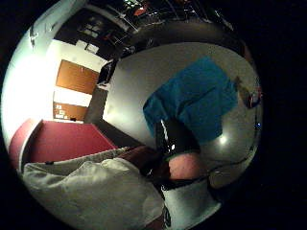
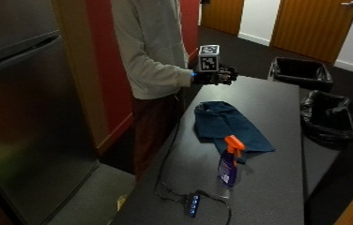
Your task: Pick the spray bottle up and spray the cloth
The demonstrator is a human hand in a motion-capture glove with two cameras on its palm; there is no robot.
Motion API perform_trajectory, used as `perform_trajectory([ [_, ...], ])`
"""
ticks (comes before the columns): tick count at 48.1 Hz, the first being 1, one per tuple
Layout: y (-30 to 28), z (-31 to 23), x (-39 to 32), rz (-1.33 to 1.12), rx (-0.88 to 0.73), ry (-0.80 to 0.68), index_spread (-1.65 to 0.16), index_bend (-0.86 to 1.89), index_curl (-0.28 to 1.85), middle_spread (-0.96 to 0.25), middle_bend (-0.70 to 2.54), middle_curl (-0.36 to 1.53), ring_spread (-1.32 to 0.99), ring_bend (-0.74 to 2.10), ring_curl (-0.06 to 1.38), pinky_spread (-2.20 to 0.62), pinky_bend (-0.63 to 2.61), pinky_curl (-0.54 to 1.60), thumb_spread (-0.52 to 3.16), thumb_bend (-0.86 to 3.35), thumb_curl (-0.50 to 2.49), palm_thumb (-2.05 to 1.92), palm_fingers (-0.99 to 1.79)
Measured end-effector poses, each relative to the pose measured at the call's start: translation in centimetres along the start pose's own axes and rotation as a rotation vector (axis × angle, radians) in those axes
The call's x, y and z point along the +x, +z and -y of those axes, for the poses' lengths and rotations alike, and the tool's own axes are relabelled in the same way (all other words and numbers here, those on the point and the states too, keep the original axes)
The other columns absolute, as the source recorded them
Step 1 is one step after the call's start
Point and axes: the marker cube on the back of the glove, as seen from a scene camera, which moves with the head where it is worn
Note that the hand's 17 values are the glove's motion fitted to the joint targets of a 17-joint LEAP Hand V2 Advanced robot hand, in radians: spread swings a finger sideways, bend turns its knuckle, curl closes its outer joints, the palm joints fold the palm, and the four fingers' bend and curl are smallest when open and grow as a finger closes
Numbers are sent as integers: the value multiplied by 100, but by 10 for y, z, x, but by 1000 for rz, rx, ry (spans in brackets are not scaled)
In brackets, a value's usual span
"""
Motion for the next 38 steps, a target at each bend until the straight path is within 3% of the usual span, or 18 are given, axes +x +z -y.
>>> perform_trajectory([
  [13,4,-9,17,-15,20,46,-39,15,14,-4,19,14,2,26,12,17,44,21,84,22,22,57,16],
  [38,5,-19,63,55,332,350,-39,13,21,-3,23,26,2,31,20,19,42,28,100,4,34,67,16],
])
